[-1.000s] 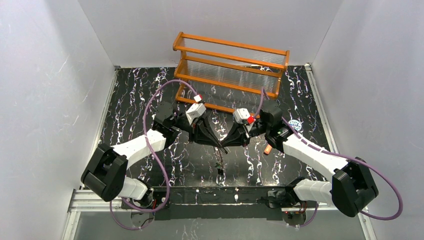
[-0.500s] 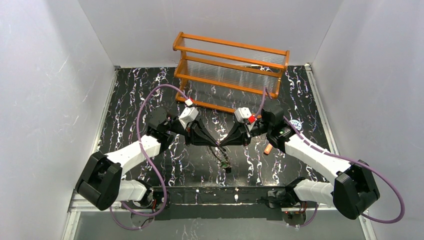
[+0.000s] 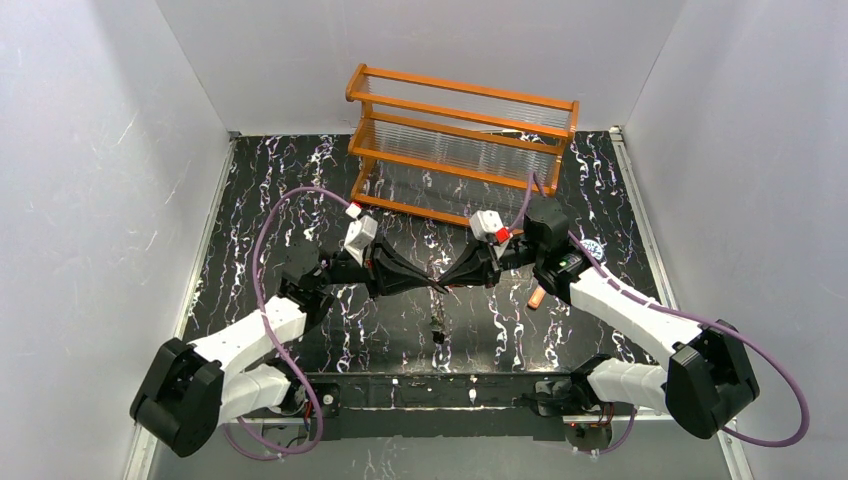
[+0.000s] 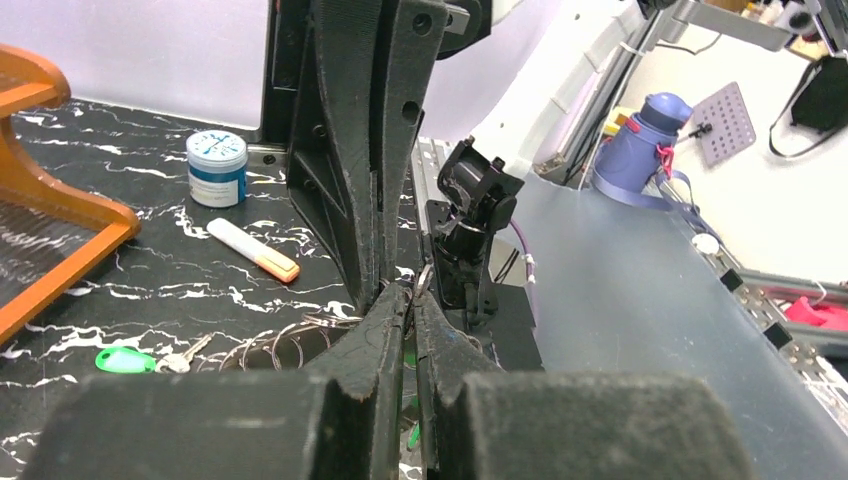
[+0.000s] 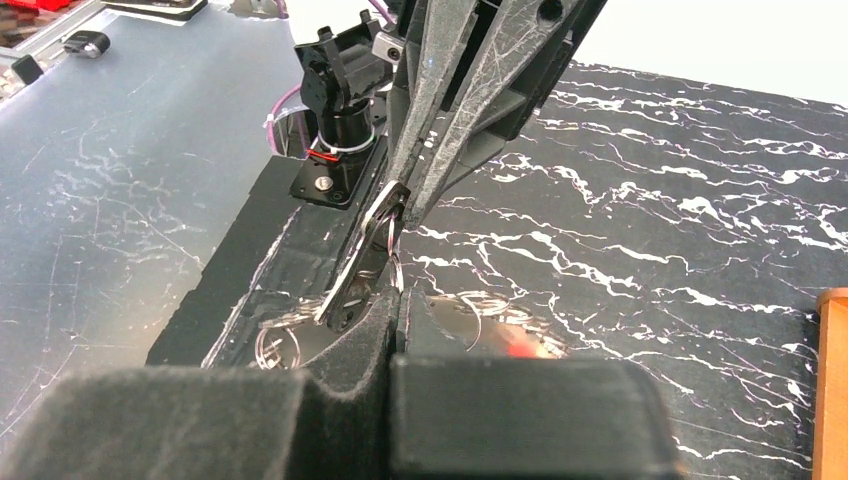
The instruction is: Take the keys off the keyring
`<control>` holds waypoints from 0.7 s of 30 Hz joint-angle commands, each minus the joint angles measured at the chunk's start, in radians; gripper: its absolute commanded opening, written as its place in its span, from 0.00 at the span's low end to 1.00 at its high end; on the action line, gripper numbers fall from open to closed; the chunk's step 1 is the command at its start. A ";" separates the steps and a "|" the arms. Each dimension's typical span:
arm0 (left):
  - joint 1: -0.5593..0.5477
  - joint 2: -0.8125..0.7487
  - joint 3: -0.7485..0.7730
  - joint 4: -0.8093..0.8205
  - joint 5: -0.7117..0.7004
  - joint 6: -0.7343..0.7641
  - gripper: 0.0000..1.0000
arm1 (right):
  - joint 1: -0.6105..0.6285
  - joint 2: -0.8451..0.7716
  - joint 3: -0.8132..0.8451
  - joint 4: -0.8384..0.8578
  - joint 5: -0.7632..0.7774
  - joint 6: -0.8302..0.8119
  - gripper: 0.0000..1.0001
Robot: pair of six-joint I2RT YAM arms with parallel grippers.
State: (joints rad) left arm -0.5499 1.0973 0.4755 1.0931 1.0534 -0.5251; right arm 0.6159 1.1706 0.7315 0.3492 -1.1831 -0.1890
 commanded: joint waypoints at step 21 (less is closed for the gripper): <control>-0.083 -0.218 0.108 -0.856 -0.693 0.238 0.41 | 0.035 -0.080 0.042 -0.308 0.485 0.128 0.01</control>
State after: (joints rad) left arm -0.5777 0.8967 0.5636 0.4606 0.5091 -0.3355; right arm 0.6220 1.1446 0.7303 0.0429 -0.8310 -0.1043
